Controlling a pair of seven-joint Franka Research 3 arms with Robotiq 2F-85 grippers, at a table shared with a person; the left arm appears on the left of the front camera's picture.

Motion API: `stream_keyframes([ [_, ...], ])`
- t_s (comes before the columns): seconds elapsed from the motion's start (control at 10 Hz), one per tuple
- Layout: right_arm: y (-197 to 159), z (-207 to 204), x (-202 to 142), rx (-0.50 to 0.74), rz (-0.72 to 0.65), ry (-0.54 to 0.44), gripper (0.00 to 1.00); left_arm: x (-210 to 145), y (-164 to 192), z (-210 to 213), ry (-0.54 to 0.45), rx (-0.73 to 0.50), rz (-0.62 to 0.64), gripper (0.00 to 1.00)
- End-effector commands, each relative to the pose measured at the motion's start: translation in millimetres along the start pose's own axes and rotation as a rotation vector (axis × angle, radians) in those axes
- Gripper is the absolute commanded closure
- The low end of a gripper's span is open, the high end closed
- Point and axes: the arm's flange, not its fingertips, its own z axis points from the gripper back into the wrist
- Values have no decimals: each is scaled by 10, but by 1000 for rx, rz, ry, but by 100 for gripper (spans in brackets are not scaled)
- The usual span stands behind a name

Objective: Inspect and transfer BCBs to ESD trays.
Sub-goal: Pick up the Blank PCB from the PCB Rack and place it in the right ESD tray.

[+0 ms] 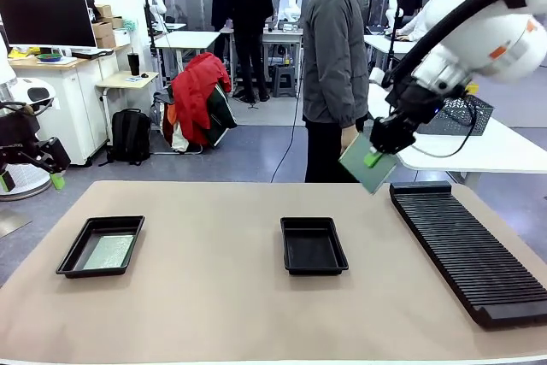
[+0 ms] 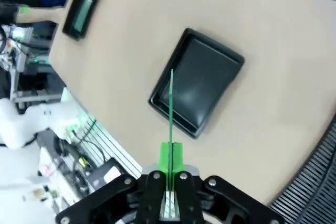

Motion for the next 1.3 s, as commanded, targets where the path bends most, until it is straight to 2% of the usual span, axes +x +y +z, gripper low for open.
stream_keyframes([
  [0.0, 136, -318, -133, 20, -83, -91, 98, 2, 17, -25, -11, -8, -13, 0],
  [0.4, 223, -947, -300, 38, -264, -158, 98, 2, 17, -25, -11, -8, -13, 0],
  [0.8, 96, -1455, -286, 93, -342, -171, 98, 2, 17, -25, -11, -8, -13, 0],
  [1.2, -61, -1756, -246, 130, -370, -156, 98, 2, 17, -25, -11, -8, -13, 0],
])
